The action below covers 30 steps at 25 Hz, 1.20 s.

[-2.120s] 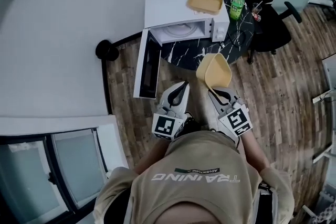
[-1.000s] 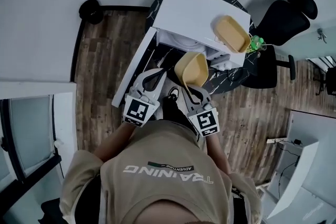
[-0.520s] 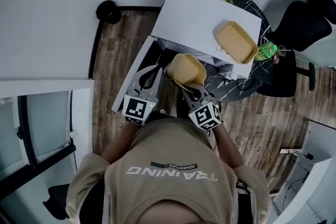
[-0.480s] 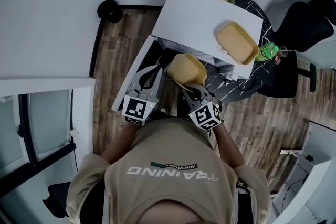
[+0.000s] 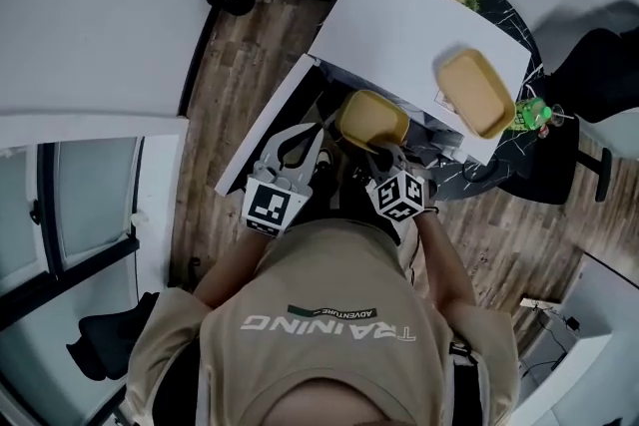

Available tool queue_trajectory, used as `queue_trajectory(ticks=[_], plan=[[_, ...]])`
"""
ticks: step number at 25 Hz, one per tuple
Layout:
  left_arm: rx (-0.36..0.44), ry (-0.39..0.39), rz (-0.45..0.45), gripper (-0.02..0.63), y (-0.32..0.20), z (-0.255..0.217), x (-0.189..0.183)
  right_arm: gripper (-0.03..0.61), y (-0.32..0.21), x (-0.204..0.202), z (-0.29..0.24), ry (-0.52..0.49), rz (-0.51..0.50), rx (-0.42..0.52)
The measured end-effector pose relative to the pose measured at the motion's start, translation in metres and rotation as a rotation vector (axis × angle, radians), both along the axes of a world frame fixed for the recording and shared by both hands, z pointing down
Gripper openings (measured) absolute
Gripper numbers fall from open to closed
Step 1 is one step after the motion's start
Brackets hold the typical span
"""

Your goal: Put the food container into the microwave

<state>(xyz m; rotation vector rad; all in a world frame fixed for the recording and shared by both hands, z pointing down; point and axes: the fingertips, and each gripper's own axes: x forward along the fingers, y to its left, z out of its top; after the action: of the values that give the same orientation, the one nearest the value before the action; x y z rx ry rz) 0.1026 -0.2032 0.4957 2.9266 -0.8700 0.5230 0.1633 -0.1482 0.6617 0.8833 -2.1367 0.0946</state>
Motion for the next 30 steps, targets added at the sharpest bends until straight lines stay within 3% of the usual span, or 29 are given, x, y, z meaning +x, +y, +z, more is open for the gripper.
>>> queue_trajectory(ticks=[5,12,18,30], plan=[[0.011,0.053,0.019,-0.009,0.005,-0.005,0.002,0.012,-0.032,0.011,0.022,0.078,0.044,-0.059],[0.039,0.112,0.019,-0.01,-0.001,-0.022,-0.009,0.012,-0.083,0.032,0.031,0.193,0.19,-0.025],[0.076,0.139,0.02,-0.009,-0.014,-0.034,-0.021,0.012,-0.102,0.048,0.049,0.291,0.221,-0.081],[0.048,0.154,-0.004,-0.01,-0.03,-0.027,-0.032,0.012,-0.117,0.072,0.071,0.366,0.274,-0.165]])
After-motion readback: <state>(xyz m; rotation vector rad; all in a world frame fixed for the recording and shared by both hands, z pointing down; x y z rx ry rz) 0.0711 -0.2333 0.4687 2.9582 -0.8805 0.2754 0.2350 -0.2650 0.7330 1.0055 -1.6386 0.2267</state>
